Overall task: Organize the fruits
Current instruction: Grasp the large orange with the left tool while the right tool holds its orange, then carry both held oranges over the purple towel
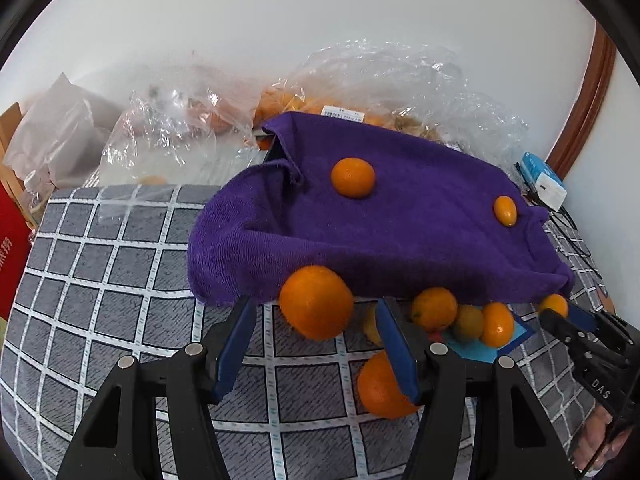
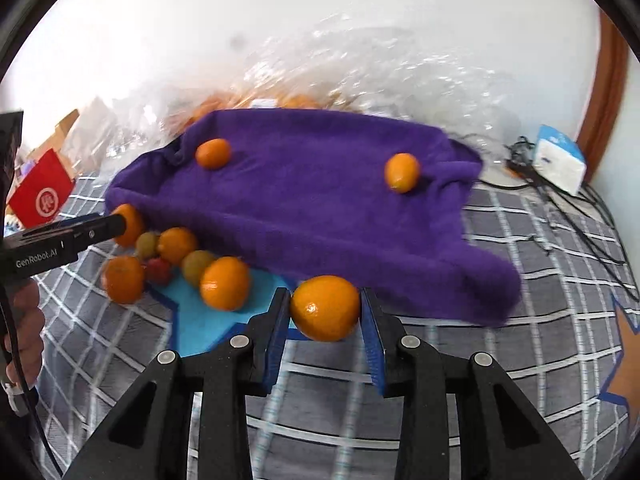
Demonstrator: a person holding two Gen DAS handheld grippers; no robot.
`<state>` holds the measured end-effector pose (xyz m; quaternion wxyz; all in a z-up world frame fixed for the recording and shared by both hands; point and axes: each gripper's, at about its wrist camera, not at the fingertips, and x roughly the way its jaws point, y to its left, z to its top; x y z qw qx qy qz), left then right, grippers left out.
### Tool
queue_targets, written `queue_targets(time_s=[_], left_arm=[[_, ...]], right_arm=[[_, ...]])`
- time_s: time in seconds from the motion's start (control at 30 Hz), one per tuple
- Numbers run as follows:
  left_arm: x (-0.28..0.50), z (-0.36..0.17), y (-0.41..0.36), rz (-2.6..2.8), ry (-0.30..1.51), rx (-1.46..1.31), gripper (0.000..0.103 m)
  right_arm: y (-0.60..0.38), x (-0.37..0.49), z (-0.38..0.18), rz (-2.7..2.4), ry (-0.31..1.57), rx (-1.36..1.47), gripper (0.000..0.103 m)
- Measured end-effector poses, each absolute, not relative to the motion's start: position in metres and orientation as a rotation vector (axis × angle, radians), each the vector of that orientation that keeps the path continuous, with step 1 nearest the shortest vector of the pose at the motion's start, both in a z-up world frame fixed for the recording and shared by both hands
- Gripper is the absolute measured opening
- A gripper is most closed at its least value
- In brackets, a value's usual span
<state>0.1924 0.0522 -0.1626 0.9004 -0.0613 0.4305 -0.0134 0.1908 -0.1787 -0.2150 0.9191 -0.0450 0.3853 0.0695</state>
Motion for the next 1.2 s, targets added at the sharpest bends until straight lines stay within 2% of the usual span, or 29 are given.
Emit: queue_targets(time_s=[0.2,0.3,0.37,0.43,0.73,1.2], left_arm=[[0.196,-0.176,0.061,-0.027,0.912,-0.224,0.058],[0.194,-0.179,0.06,-0.018,0.894,-0.237,0.052],[0.193,-0.179,0.057,-0.012,0.878,-0.221,0.043],[0.193,-0.18,0.053,-0.021,0.875,-0.214,0.04],[0.187,-0.173,0.064,-0.017,0.812,-0.281,0.039],[0.173,-0.147,0.073,-0.036,0.679,-0.338,0.039]], right_arm=[[-0.189,0.198,-0.228,0.121,0.856,-0.011,0.035],[-0.186,0.2,-0.231,0.101,0.861,-0.04,0.035],[-0.182,0.2,-0.232,0.092,0.861,-0.06,0.035],[-0.183,0.2,-0.231,0.09,0.857,-0.06,0.035],[-0.195,0.198,-0.227,0.117,0.823,0.016,0.035],[-0.189,0.179,-0.205,0.157,0.682,-0.015,0.035]])
